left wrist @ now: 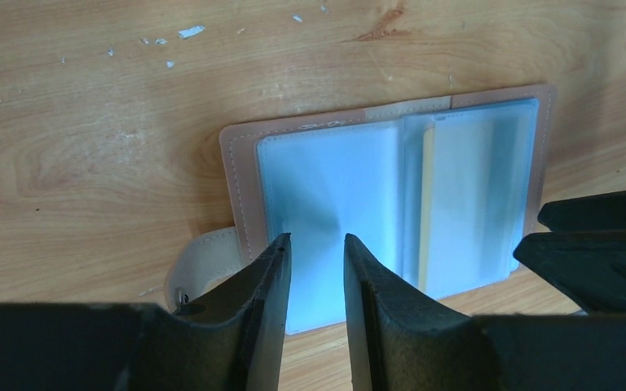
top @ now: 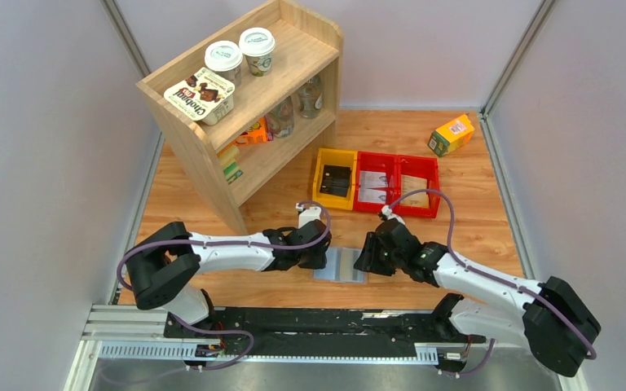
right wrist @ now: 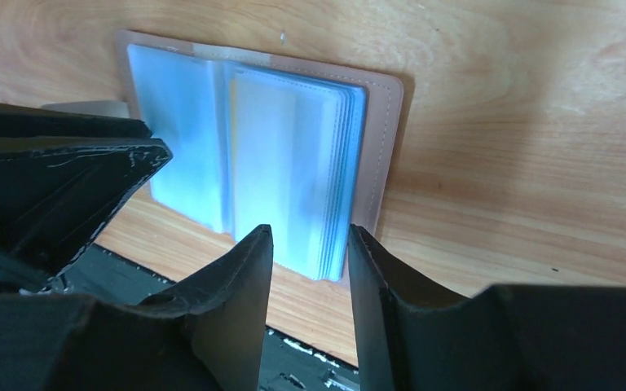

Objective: Take the credit cards out of the card holder
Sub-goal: Remove the credit card from the card holder.

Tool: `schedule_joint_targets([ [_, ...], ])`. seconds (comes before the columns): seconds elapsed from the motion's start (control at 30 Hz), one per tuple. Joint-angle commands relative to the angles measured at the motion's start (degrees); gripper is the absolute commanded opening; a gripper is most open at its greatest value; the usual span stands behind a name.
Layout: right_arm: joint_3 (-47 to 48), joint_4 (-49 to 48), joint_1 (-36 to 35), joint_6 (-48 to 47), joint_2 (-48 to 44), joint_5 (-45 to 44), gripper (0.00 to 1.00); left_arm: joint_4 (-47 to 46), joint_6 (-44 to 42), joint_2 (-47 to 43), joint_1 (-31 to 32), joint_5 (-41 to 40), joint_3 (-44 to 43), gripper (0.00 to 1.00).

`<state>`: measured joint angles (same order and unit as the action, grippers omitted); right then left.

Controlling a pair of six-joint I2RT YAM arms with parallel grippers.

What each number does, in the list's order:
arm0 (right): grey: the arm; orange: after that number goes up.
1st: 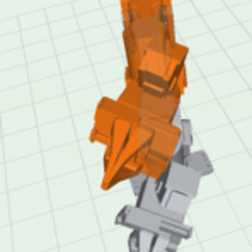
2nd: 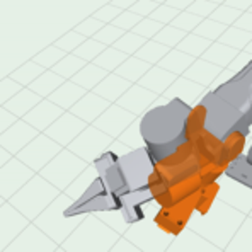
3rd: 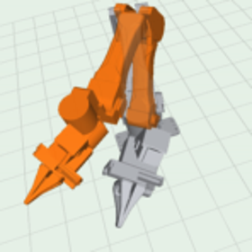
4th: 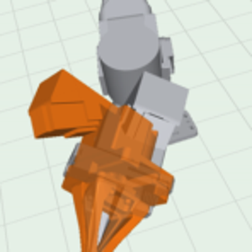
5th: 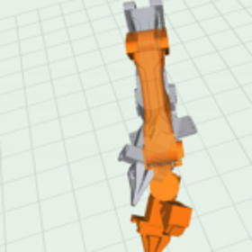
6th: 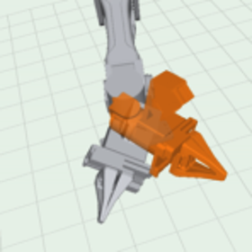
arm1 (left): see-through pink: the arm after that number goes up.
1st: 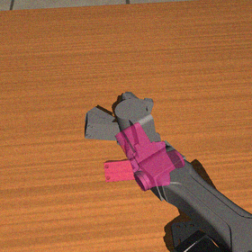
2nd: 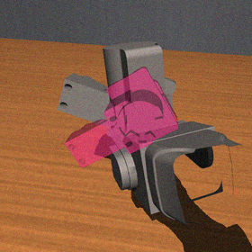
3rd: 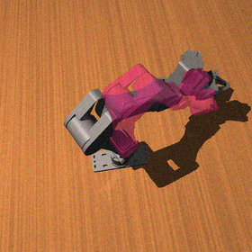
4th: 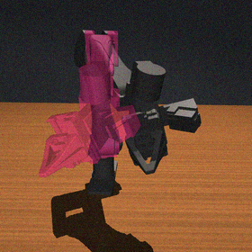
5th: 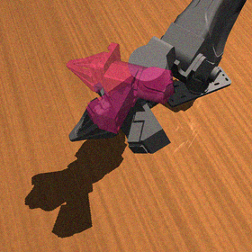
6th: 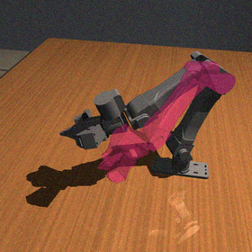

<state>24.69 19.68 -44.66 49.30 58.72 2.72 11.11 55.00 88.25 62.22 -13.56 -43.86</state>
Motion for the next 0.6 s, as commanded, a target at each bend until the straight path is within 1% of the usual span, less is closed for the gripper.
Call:
schedule_joint_targets([
  [0.0, 1.9, -5.4, -2.0, 1.7, 2.5, -5.0, 0.41, 1.2, 4.1, -0.5, -0.1, 0.4, 1.9, 0.38],
  [0.13, 2.1, -6.4, -3.1, 1.9, 4.5, -5.0, 0.41, 0.5, 5.1, -0.6, -0.2, 0.9, 3.1, 0.37],
  [0.27, 4.0, -4.0, -4.5, 1.1, 4.3, -7.8, 0.41, -0.5, 5.8, -0.2, -0.2, 2.2, 3.7, 0.35],
  [0.33, 5.4, -1.9, -5.1, 0.5, 4.0, -10.3, 0.43, -0.6, 6.8, -0.3, -0.1, 2.2, 4.0, 0.34],
  [0.37, 6.2, -1.0, -5.5, 0.2, 4.0, -11.6, 0.46, -0.6, 7.2, -0.6, -0.1, 2.0, 4.5, 0.33],
  [0.43, 7.1, 0.2, -6.1, -0.4, 4.2, -13.3, 0.47, -1.4, 8.1, -1.1, -0.1, 1.9, 5.4, 0.33],
  [0.57, 8.0, -0.3, -6.5, -0.9, 5.8, -13.3, 0.48, -1.8, 8.6, -1.8, -0.1, 1.8, 5.7, 0.32],
])
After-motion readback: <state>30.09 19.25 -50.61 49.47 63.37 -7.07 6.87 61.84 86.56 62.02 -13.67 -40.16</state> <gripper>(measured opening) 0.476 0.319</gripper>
